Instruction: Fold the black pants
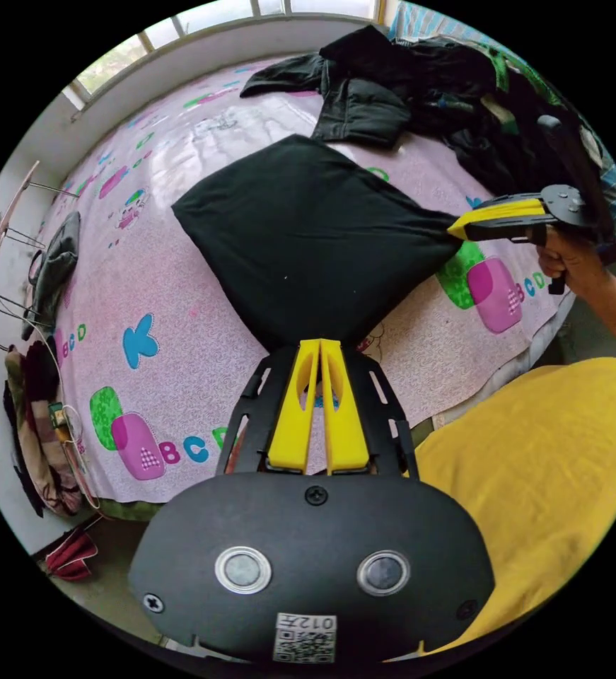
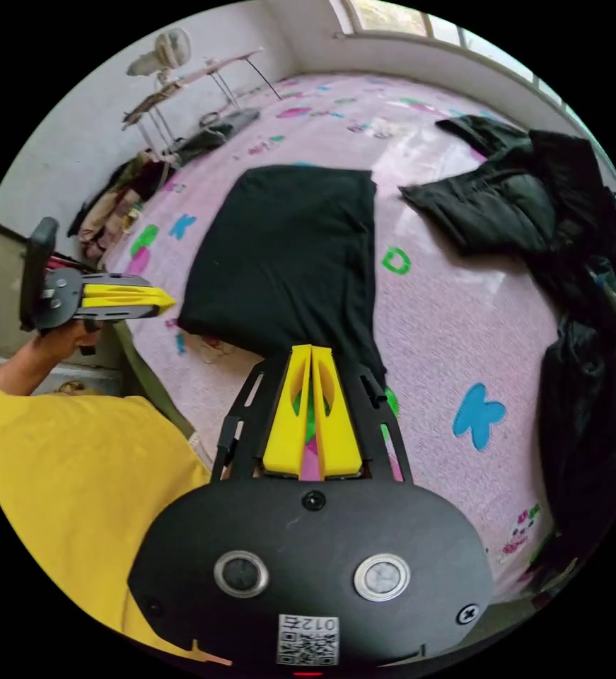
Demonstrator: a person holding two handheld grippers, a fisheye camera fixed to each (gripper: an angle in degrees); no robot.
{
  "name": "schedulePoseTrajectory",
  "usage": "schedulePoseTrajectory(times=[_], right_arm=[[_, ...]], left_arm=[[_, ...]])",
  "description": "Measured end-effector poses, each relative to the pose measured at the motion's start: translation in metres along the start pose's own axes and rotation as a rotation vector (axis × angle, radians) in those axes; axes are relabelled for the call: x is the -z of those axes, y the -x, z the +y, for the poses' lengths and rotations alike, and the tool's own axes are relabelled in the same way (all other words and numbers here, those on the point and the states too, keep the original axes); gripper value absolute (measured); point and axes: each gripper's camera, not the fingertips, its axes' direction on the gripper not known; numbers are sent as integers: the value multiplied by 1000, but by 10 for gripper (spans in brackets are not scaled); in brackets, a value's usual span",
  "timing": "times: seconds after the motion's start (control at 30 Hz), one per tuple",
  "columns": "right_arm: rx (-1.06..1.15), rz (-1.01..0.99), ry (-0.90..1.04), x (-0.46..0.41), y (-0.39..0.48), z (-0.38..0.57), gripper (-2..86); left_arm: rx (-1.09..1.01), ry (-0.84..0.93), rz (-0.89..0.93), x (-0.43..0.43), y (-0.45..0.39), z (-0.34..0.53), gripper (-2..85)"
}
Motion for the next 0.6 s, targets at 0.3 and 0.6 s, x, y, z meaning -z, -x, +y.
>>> schedulePoseTrajectory(times=[0.3, 0.6], right_arm=[[122, -39, 133, -39, 30, -22, -1], [-15, 46, 136, -12, -9, 4, -1]], left_arm=[[5, 74, 39, -47, -18, -21, -2], [53, 147, 14, -56, -10, -7, -2]])
